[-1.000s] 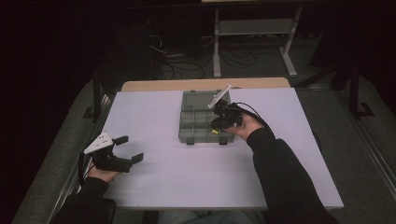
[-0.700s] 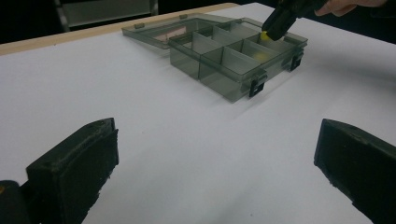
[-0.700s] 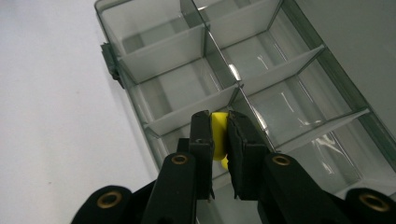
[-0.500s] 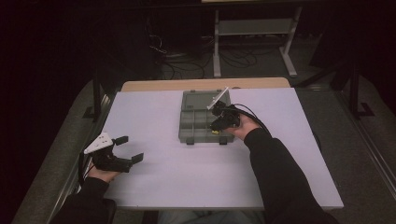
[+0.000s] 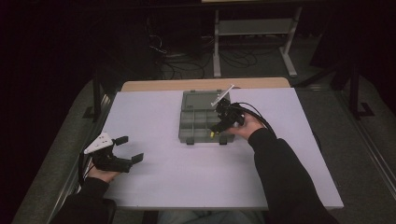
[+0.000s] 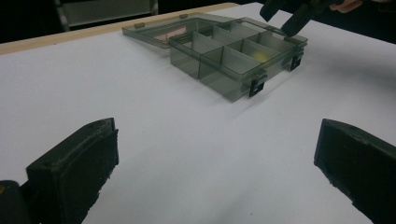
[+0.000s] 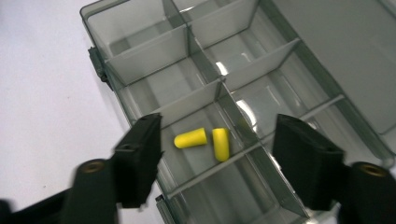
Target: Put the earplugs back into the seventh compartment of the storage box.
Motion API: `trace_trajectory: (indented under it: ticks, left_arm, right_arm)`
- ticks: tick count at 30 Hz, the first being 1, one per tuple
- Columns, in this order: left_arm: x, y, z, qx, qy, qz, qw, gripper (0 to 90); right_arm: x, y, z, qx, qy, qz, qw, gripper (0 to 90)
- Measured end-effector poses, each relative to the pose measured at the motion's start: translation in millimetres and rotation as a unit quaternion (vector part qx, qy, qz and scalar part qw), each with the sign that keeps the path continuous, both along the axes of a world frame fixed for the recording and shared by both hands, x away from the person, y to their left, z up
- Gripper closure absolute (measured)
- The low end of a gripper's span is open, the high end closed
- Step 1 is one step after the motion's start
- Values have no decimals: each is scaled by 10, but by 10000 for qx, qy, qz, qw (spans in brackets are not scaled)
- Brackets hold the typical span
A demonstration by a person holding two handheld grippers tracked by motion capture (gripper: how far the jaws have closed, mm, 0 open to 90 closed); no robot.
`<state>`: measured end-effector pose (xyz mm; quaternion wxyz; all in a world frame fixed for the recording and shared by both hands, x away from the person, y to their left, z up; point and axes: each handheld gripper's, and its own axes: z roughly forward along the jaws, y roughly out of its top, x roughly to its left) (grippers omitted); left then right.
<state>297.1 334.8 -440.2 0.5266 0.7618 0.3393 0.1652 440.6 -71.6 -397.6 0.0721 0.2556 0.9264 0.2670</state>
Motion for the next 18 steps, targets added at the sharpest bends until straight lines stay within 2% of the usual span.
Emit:
trace_trajectory:
  ticks: [5,7,10,18]
  left_arm:
    - [0,-1,0,-1,4,0,10000,0]
    - [2,-1,-2,-8,8,-1,10000,0]
    - [3,-2,-1,1,7,-9,10000,0]
    - [3,-2,-1,-3,2,-3,10000,0]
  right_arm:
    - [-40,-55,75,105,-69,-91,9999,123]
    - [-56,-76,103,149,-115,-146,9997,114]
    - [-72,-116,134,206,-110,-245,9994,20]
    - [-123,-222,206,317,-126,-352,9988,6]
